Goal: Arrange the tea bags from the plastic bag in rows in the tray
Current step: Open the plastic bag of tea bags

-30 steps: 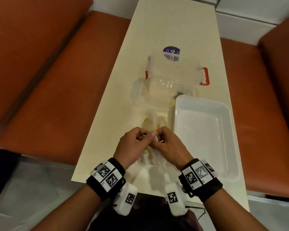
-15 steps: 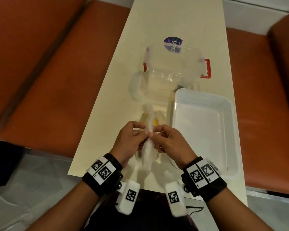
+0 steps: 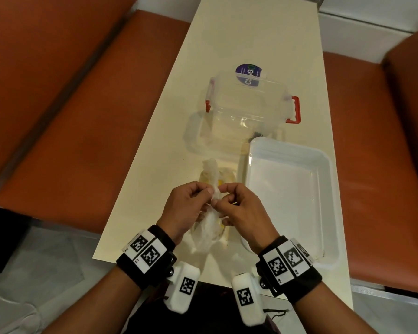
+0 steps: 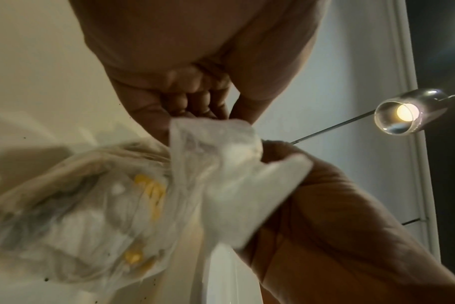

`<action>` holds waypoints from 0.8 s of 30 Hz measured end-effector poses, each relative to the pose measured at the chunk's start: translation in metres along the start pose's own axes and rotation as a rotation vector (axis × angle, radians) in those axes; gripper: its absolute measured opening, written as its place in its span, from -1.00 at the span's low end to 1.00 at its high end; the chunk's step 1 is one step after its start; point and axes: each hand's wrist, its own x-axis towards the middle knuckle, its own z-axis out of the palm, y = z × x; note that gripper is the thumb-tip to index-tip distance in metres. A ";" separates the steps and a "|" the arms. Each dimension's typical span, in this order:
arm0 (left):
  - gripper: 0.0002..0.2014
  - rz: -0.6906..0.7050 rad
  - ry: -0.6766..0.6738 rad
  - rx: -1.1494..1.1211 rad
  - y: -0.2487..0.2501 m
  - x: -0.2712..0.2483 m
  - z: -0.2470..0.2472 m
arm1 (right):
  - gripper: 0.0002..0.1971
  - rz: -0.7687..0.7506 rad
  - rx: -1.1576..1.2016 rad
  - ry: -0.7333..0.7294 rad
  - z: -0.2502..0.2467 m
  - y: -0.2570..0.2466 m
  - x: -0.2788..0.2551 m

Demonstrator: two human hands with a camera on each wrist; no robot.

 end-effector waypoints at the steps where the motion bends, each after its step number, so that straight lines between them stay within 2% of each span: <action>1: -0.85 -0.007 -0.006 -0.010 0.001 -0.001 0.001 | -0.72 -0.002 0.004 -0.001 0.000 0.000 0.000; 5: -0.80 -0.002 -0.035 0.000 0.003 -0.003 0.003 | -0.73 -0.023 -0.009 -0.004 0.000 -0.002 -0.003; 7: -0.85 0.023 -0.042 0.025 0.004 -0.003 0.002 | -0.65 -0.015 0.007 -0.006 -0.001 -0.003 -0.003; 10: -0.77 0.054 -0.032 0.050 0.006 -0.004 0.001 | -0.54 -0.001 0.042 -0.021 -0.002 -0.006 -0.003; 12: -0.77 0.074 -0.017 0.064 0.008 -0.004 0.001 | -0.58 -0.026 -0.002 -0.021 -0.002 -0.008 -0.002; 14: -0.86 0.073 -0.004 0.036 0.010 -0.003 -0.001 | -0.66 -0.071 -0.059 0.002 0.000 -0.008 -0.001; 17: -0.72 0.015 -0.048 -0.040 0.014 -0.002 -0.003 | -0.81 -0.114 -0.128 0.042 0.002 -0.005 0.000; 18: -0.74 0.010 -0.070 -0.041 0.014 -0.002 -0.003 | -0.84 -0.119 -0.138 0.049 0.003 -0.004 0.001; 21: -0.92 0.013 -0.068 -0.031 0.014 -0.001 -0.004 | -0.83 -0.107 -0.130 0.062 0.004 -0.004 0.000; 24: -0.93 0.027 -0.015 -0.007 0.013 -0.001 -0.003 | -0.78 -0.076 -0.027 0.042 0.001 -0.009 -0.001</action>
